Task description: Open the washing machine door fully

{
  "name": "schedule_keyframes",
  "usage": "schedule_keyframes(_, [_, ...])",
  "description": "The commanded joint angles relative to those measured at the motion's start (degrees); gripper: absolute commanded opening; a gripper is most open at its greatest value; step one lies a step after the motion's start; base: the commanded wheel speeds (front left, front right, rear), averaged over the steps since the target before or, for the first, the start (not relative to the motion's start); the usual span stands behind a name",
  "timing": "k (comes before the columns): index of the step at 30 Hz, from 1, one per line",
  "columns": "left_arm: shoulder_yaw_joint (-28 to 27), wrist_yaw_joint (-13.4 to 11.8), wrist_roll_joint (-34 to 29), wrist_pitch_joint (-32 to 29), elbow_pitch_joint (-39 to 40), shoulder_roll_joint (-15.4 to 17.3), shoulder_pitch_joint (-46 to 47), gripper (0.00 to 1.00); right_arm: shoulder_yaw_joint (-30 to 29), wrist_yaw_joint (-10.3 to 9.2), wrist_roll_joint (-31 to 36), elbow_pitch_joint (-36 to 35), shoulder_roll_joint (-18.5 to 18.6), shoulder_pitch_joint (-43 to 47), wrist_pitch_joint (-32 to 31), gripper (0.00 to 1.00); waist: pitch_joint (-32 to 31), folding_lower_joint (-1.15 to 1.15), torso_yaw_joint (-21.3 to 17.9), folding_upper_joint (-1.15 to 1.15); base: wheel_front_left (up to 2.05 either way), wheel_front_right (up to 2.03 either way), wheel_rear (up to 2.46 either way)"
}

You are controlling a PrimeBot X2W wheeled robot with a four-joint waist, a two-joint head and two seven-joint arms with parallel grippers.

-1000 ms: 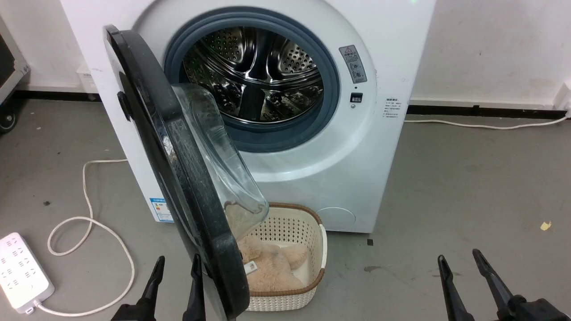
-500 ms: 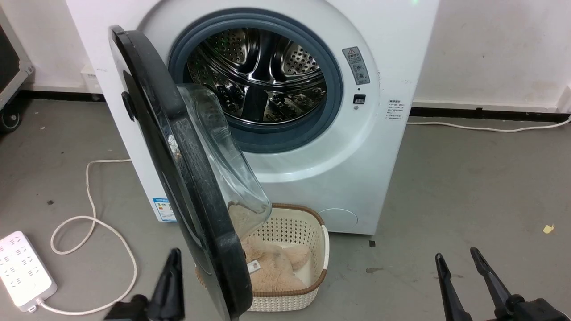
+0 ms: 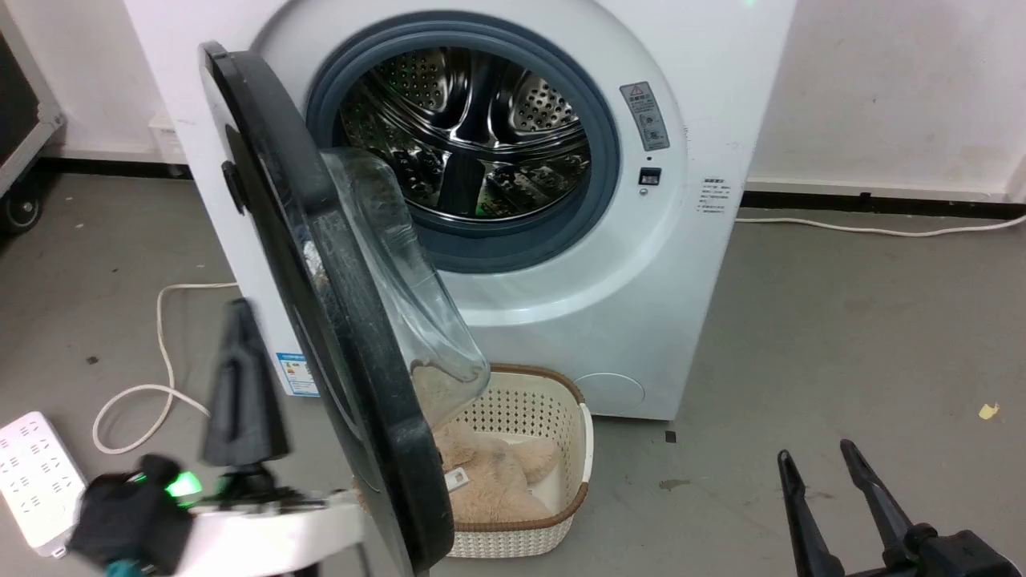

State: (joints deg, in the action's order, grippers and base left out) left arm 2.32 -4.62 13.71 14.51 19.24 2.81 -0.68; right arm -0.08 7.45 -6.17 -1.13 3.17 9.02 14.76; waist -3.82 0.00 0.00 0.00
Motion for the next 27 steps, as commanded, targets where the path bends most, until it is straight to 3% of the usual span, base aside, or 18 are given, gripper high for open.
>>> schedule_keyframes(1, [2.47, 0.2, -0.63, -2.13, 1.33, 0.07, 1.27, 0.0, 0.1, 0.03, -0.51, 0.25, -0.29, -0.56, 0.24, 1.0, 0.07, 0.0, -0.31, 0.0, 0.0, 0.0, 0.0])
schedule_keyframes(4, [5.22, 0.17, -1.14, -4.66, 2.39, 0.07, 1.76, 0.0, 0.12, 0.03, -0.67, 0.46, -0.29, -0.65, 0.24, 1.0, 0.22, 0.0, -0.61, 0.0, 0.0, 0.0, 0.0])
schedule_keyframes(8, [12.94, 0.29, -0.56, -8.79, 2.78, 0.07, 1.46, 0.0, 0.03, 0.03, -0.91, 0.75, -0.29, -0.84, 0.24, 1.0, 0.66, 0.0, -1.2, 0.0, 0.0, 0.0, 0.0])
schedule_keyframes(15, [23.56, -0.84, 1.99, -11.01, -6.85, 0.07, -1.16, 0.0, 0.02, 0.03, -1.08, 0.89, -0.29, -1.27, 0.24, 1.0, 1.53, 0.0, -1.88, 0.0, 0.0, 0.0, 0.0])
schedule_keyframes(19, [24.47, -1.91, 2.79, -10.86, -13.51, 0.07, -1.48, 0.0, 0.09, 0.03, -1.02, 1.07, -0.29, -1.28, 0.24, 1.0, 2.12, 0.0, -1.88, 0.0, 0.0, 0.0, 0.0])
schedule_keyframes(27, [21.17, -3.26, 4.31, -8.76, -21.17, 0.75, -0.5, 0.0, 0.3, 0.03, -1.05, 1.38, -0.29, -0.83, 0.24, 1.0, 2.7, 0.0, -0.39, 0.0, 0.0, 0.0, 0.0])
